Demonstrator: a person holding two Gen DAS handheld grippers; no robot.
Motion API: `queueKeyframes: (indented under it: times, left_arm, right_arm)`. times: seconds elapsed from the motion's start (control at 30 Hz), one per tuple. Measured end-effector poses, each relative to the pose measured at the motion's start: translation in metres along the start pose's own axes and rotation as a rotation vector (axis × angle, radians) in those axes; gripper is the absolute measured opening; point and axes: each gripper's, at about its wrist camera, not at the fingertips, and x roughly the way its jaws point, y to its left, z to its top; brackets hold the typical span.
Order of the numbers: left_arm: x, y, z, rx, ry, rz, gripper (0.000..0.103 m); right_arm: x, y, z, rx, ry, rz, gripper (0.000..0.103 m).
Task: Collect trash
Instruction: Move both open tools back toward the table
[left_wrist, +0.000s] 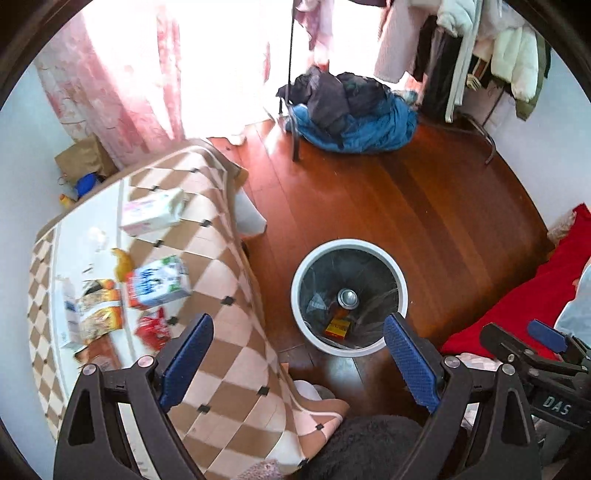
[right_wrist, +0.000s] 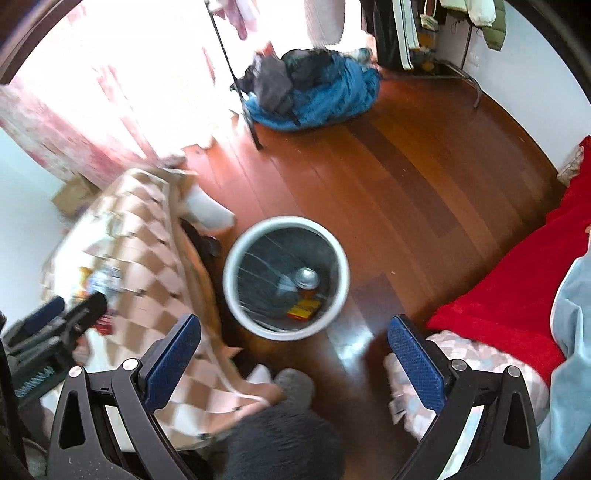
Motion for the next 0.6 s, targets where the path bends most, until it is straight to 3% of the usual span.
queueKeyframes:
  times: [0.2,0.33,0.43,0.6]
  left_arm:
    - [-0.06,0.046,-0.001,-0.085,-0.116,0.011,0.094]
    - [-0.077,0.112,-0.01,-0.208,-0.151,0.051,0.094]
    - [-0.068,0.167,-0.022,-0.284,-0.139,0.15,0.094]
    - [-0.027,0.26,-0.046,-0.424,-0.054,0.284,0.094]
  right_arm:
    - [-0.052,0.055,-0.002,-0.035,-0.074,0.119,0.103]
    - [-0.051,0.109,-0.007,-0.098,-0.049,0.19,0.103]
    - [-0.023,0.156,-0.008,-0.141,0.014,0.219,0.103]
    - [0.06,0.223,-0.006,-0.044,0.18,0.283,0.103]
